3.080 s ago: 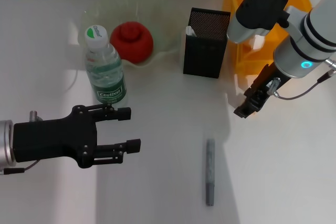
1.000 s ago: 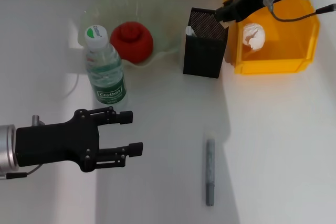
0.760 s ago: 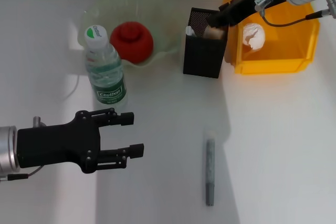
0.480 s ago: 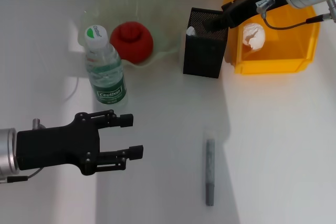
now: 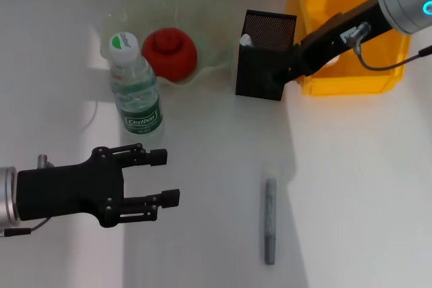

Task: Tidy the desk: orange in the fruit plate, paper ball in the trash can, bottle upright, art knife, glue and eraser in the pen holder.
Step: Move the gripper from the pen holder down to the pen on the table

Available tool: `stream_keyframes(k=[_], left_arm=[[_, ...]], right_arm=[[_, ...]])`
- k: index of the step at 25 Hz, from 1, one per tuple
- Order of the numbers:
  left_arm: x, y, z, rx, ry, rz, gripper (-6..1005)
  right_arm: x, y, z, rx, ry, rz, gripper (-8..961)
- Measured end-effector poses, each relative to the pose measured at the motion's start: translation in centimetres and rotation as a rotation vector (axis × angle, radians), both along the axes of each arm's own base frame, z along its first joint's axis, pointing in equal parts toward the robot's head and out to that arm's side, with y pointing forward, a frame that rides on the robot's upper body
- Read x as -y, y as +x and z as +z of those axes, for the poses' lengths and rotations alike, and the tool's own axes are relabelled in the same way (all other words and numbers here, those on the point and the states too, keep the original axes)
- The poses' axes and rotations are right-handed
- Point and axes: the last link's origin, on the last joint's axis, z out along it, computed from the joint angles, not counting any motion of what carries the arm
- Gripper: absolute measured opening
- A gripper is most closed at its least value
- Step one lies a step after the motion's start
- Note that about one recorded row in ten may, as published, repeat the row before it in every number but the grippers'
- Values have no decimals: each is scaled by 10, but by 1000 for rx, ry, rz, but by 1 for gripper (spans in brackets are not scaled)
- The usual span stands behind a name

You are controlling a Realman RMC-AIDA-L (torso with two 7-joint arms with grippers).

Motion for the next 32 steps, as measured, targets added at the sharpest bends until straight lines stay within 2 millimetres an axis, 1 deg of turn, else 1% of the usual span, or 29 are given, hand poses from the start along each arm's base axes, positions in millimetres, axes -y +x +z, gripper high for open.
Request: stream_keyframes(k=[3,4,5,8,9,10,14,19,21,24,32], left_arm=[[0,0,1,-2,1,0,755],[0,0,1,-2,2,-1,755],[0,0,0,-2,1,-2,755],[-1,1,0,-3,-3,-1,755],[-1,1,0,-4,-4,-1,755],[-1,0,-1,-7,-5,-1,755],[-2,0,-3,-22,-6,1,755],[-2,0,-4,-26,-7,-3,755],[-2,-1,-4,-26,-6,-2,755],[-2,-1,-5,-26,-6,-1,755],[-1,-1,-5,-26,-3,3,755]], right_arm=[[11,2,-6,36,-55,-63,693],[15,5,-12,71,-82,-94,693],[15,5,-12,71,-82,-94,693],[23,15,-30,136,-129,-150,692],[25,21,-41,165,-149,-176,692],[25,21,-41,165,-149,-176,692],[26,31,-60,208,-158,-216,692],[26,35,-77,235,-157,-218,692],[25,35,-80,238,-156,-219,693],[23,38,-90,256,-154,-212,692],[19,41,-102,262,-143,-206,689]])
